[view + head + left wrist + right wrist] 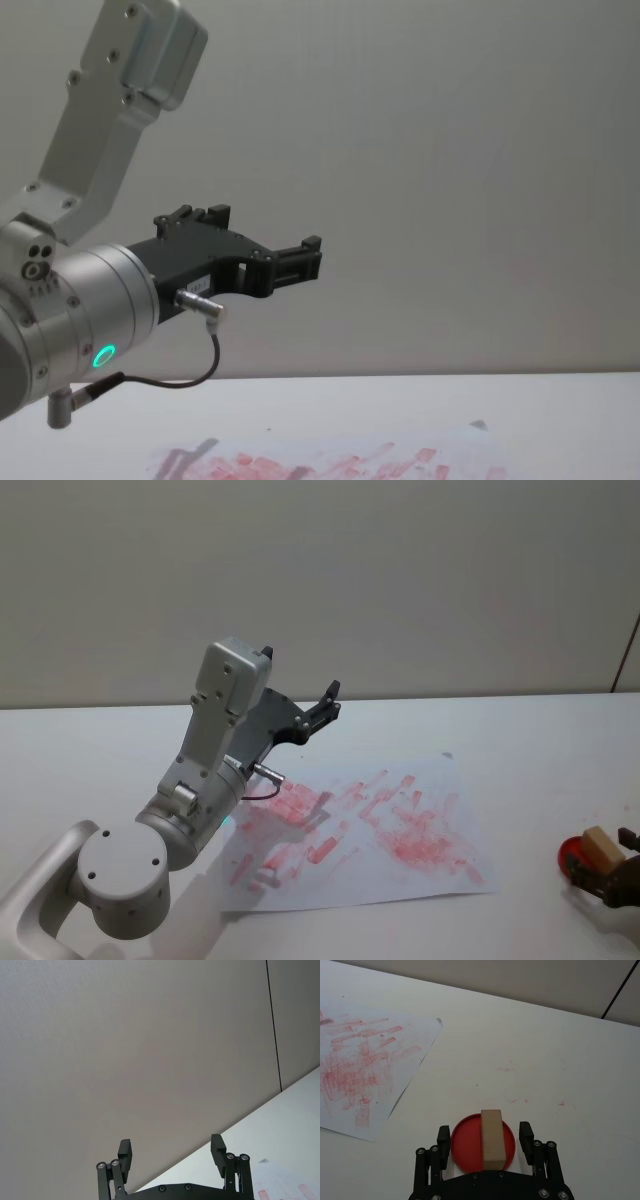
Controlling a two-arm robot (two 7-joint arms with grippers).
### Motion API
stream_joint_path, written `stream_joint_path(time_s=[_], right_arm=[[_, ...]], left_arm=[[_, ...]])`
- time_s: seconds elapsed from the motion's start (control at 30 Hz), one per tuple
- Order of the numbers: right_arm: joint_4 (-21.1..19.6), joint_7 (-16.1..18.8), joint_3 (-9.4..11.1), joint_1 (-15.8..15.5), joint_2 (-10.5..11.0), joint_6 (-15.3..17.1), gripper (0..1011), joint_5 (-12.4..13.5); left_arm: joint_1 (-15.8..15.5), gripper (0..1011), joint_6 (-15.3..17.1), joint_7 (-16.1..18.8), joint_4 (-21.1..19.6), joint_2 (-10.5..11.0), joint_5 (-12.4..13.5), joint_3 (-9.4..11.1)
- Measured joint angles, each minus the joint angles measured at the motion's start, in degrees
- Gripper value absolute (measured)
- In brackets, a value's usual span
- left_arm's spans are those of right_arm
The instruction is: Use the one hand to pick up the stamp and affix it onto the A4 paper.
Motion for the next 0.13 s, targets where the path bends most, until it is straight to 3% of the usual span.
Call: stream_joint_path(time_s=[0.13], right_arm=[[0.07,0.07,-0.03,0.10,-0.04,0.00,929,-0.07]], left_arm=[[0.00,1001,0.00,0.00,0.00,0.00,0.00,0.00]])
